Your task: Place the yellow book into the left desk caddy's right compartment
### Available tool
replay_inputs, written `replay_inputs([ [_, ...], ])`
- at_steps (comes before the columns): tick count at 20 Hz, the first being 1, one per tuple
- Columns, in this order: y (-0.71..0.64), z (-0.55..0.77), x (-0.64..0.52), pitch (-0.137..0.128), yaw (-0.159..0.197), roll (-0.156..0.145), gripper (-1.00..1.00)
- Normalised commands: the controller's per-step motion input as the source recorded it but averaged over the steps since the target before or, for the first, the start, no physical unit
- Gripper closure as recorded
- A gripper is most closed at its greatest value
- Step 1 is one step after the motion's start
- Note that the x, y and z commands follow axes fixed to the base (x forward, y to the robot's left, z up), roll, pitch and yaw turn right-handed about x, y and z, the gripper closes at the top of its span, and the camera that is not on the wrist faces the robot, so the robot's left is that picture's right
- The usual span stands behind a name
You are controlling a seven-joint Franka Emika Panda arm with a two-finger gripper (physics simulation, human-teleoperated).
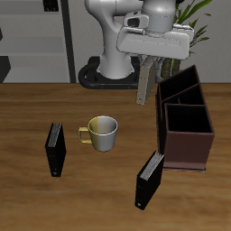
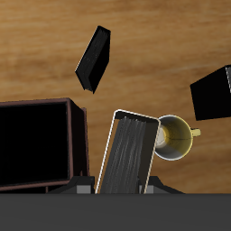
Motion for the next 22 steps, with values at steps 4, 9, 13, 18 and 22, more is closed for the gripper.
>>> replay_inputs([
  [4,0.22,-0.02,0.23,0.002,0.042,-0.017,1.0],
  [9,0.11,-0.02,0.12,0.015,-0.011,0.005,1.0],
  [13,0.28,-0.02,0.11,0.012,-0.007,0.03,1.0],
  [18,0.36,-0.09,0.05,0.016,0.004,0.048,1.0],
  [22,0.36,-0.04,0.08,-0.002,0.02,0.046,1.0],
])
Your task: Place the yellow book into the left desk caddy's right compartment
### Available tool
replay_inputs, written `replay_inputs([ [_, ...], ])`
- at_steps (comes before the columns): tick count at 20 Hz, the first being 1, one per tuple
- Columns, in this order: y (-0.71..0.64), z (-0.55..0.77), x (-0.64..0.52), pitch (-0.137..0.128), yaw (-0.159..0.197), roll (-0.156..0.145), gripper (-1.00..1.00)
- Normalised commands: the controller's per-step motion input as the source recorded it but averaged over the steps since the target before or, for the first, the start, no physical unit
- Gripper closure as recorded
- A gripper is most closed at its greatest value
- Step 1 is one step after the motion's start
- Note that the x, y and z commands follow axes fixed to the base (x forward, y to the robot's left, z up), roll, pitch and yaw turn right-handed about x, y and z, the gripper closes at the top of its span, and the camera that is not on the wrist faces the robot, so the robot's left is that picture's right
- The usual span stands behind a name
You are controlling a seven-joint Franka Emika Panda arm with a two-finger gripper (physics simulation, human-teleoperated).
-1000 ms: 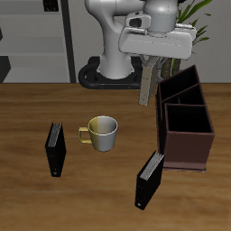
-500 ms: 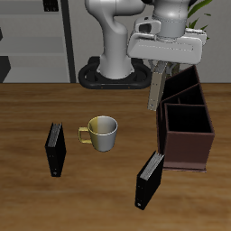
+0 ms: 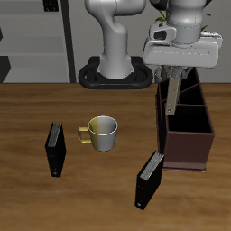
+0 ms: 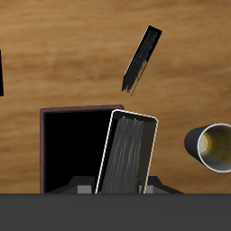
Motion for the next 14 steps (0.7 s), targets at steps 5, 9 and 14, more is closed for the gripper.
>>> replay_inputs([
  [5,0.23,-0.05,0.1,0.004,0.009,0.025,1.0],
  [9,0.19,-0.05,0.12,0.001,0.026,0.009,1.0],
  [14,0.15,-0.15,0.08,0.024,-0.003,0.03,1.0],
])
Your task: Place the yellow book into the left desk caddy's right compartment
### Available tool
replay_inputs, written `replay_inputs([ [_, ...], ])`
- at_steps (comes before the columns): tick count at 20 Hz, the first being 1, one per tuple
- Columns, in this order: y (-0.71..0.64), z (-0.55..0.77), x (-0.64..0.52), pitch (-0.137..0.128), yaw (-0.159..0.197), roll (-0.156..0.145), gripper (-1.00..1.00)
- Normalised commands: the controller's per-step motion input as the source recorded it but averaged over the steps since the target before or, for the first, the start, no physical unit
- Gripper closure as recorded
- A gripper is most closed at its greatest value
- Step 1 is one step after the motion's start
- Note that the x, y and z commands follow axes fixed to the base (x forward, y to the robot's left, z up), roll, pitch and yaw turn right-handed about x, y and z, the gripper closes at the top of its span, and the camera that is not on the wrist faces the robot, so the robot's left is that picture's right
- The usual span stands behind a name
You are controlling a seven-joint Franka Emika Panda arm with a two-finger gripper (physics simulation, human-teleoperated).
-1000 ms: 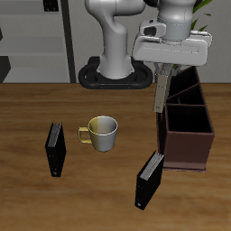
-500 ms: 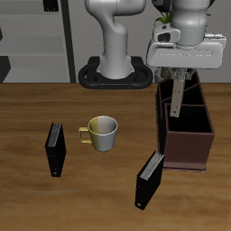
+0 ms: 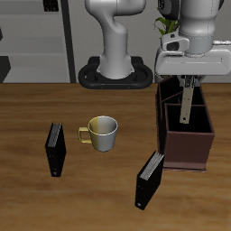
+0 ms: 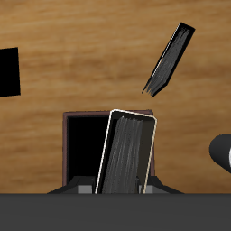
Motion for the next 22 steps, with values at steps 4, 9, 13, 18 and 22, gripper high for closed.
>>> replay_inputs([
  [4,0.09,-0.26,0.0,0.032,-0.005,0.021,1.0],
  [9,0.07,-0.21,0.03,0.02,0.004,0.017,1.0],
  [13,0.04,-0.29,0.03,0.019,-0.002,0.013,1.0],
  [18,-0.02,-0.36,0.05,0.039,-0.012,0.01,1.0],
  [22,0.03,-0.42,0.0,0.045,0.005,0.008,1.0],
])
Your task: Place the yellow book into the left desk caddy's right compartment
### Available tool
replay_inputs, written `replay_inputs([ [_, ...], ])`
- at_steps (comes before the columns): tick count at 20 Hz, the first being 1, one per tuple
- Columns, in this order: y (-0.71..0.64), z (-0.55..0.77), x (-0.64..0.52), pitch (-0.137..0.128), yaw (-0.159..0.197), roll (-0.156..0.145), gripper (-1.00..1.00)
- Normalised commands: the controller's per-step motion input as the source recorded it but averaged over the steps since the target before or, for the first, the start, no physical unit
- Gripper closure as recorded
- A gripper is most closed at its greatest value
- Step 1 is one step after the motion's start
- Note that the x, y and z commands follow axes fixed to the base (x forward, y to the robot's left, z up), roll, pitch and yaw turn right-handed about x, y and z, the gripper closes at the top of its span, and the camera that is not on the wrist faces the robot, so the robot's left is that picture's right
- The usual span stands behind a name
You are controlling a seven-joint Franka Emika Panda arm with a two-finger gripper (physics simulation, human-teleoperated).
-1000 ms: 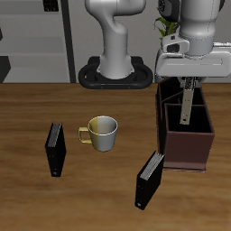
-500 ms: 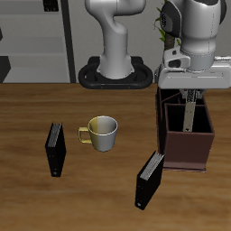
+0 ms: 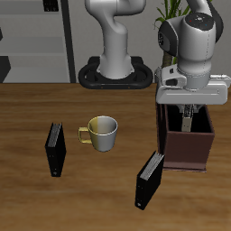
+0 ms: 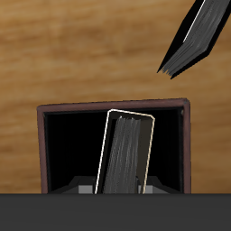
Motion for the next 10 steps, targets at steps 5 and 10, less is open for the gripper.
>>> replay_inputs([
  [5,0.05,-0.25,-0.06,0.02,0.019,0.024,1.0],
  [10,-0.02,-0.4,-0.04,0.042,0.029,0.022,1.0],
])
